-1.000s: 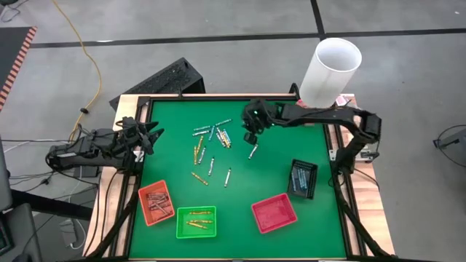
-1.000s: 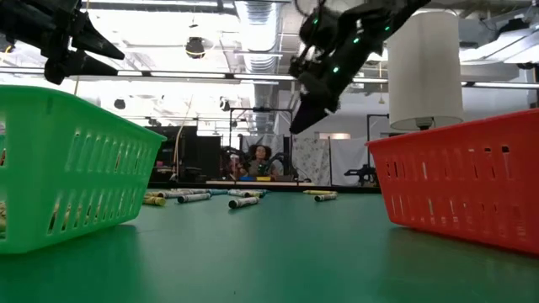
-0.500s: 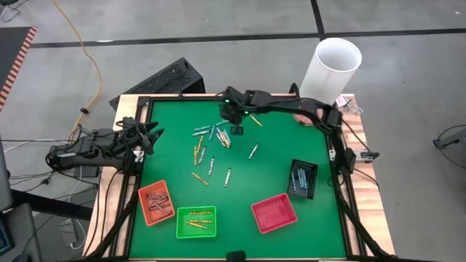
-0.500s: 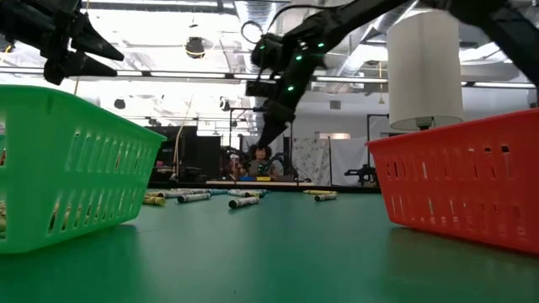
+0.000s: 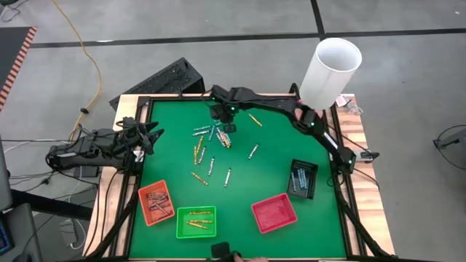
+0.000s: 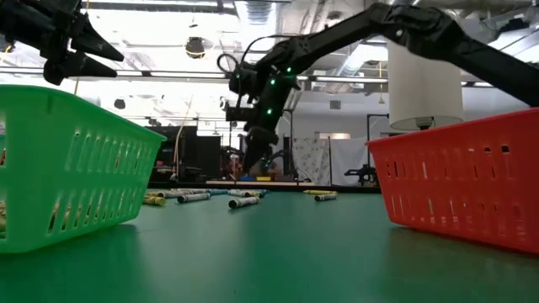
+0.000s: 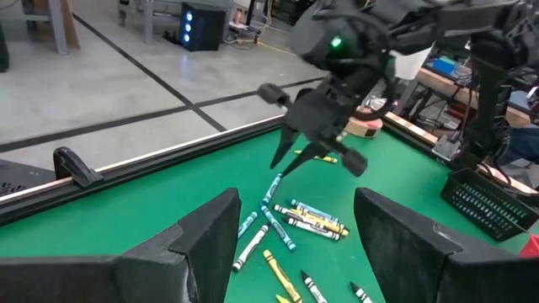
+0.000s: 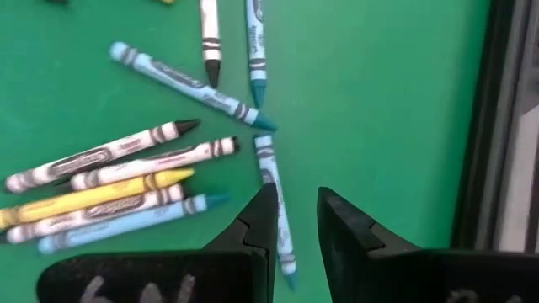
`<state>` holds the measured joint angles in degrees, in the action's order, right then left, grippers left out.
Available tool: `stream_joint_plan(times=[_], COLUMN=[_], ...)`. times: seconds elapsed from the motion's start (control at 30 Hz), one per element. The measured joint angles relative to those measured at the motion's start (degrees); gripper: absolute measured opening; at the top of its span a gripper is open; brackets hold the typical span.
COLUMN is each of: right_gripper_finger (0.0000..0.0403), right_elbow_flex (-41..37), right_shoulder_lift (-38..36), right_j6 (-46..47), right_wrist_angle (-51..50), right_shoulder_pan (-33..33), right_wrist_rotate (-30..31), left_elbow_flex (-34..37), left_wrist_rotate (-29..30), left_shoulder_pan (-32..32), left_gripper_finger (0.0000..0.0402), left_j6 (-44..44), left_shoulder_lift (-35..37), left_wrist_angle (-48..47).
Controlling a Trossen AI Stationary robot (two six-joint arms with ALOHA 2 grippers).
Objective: Sort crayons
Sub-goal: Put the blue crayon into the black bin
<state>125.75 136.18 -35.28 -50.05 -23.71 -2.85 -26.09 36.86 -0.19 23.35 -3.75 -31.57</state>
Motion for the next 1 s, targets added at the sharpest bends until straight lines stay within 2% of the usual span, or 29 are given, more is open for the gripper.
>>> stream_joint_plan(times=[0.23, 1.0], right_gripper_finger=[0.0082, 0.0081], right_elbow_flex=[1.1, 0.2], right_shoulder_lift=[3.8, 3.8], right_j6=[-1.2, -2.3], right_wrist_angle=[-2.2, -3.8], right_shoulder_pan=[-0.8, -2.9], right_wrist_rotate=[-0.3, -1.8], left_elbow_flex=[0.0, 0.0], left_wrist_rotate=[0.0, 0.0], left_shoulder_pan=[0.0, 0.0], left_gripper_finger=[0.0223, 0.0223], left_j6=[0.0, 0.4], left_shoulder_lift=[0.0, 0.0], left_wrist_angle=[0.0, 0.0])
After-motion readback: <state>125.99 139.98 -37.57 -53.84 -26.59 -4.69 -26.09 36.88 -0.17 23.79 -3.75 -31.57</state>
